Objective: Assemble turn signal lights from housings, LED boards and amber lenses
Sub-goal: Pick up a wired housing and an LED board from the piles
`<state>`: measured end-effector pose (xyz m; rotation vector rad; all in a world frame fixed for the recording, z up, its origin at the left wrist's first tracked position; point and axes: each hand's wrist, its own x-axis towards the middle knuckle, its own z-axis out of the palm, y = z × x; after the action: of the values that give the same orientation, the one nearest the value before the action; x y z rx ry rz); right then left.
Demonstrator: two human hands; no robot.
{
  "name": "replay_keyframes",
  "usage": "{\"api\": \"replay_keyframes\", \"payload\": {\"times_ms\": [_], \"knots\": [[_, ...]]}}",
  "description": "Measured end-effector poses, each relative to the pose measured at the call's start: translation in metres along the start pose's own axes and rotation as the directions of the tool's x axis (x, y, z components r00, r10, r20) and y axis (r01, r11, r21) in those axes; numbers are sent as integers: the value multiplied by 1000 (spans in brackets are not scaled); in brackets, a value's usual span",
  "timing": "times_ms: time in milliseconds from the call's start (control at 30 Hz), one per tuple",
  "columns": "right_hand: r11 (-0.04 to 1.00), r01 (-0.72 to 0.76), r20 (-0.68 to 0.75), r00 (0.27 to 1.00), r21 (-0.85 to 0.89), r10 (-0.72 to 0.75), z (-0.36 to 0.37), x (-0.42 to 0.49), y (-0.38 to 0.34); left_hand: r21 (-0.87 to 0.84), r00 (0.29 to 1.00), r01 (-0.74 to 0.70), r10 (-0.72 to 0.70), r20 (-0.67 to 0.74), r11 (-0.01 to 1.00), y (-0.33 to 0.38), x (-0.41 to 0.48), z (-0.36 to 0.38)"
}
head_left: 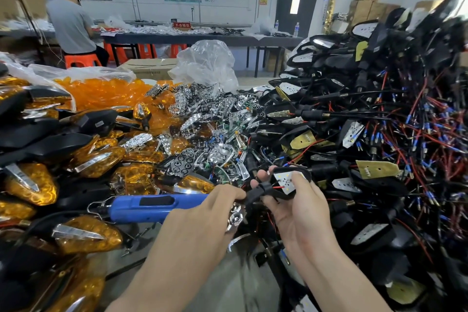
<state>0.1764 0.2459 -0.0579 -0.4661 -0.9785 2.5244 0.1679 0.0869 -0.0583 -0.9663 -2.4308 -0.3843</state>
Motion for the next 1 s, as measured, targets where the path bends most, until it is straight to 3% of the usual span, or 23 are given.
{"api": "replay_keyframes", "payload": {"times_ms": [133,333,700,833,1000], "knots": [[998,-42,1,999,-42,42,1,-1,-1,-35,997,-29,26,-74,999,0,1,-3],[999,-36,6,999,4,36,2,1,1,-4,999,11,-12,-36,1000,-4,-2,-1],[1000,-2,37,999,-25,3,1,2,-1,-65,991,-38,29,-132,997,-5,-2,4],[999,23,60,998,-34,-20,2,1,-2,-184,986,47,-75,-150,982,-3,-1,-2],[999,40,74,997,-27,-38,2,-1,-1,-197,981,122,-149,-125,973,-1,-2,-3]]}}
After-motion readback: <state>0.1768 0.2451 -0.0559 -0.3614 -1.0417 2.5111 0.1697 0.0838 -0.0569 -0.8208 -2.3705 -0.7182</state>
